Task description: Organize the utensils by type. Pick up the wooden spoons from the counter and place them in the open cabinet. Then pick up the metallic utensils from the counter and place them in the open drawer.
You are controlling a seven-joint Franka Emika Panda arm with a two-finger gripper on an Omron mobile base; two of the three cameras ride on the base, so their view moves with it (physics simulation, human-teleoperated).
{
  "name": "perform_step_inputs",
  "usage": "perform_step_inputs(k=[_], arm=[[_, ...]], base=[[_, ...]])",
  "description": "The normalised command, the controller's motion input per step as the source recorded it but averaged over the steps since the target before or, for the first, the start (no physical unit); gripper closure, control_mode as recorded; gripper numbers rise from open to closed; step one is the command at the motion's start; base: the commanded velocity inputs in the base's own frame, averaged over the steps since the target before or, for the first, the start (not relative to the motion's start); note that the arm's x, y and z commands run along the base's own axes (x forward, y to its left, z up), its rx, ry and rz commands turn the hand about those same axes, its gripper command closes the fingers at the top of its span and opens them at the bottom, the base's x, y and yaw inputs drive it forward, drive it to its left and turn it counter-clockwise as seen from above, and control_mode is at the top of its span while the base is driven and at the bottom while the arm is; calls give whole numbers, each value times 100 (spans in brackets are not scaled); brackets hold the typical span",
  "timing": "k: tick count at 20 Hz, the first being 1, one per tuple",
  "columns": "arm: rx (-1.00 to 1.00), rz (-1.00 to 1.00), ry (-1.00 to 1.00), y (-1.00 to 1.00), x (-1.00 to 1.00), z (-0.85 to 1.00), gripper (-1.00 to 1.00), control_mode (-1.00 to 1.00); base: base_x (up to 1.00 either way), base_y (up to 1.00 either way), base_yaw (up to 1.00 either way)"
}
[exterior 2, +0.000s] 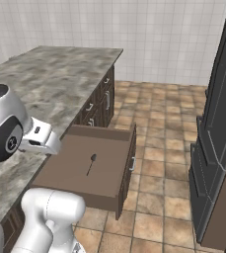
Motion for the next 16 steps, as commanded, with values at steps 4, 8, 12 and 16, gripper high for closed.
perform_step_inputs(k=[4,8,12,16], arm=[[0,-2,3,0,0,-4,-100,100],[0,0,0,0,0,0,-100,100],[0,0,0,0,0,0,-100,100],[0,0,0,0,0,0,-100,100]], base=[[0,-2,-3],[-1,-1,-4],[-15,-3,0],[-67,-13,-3]])
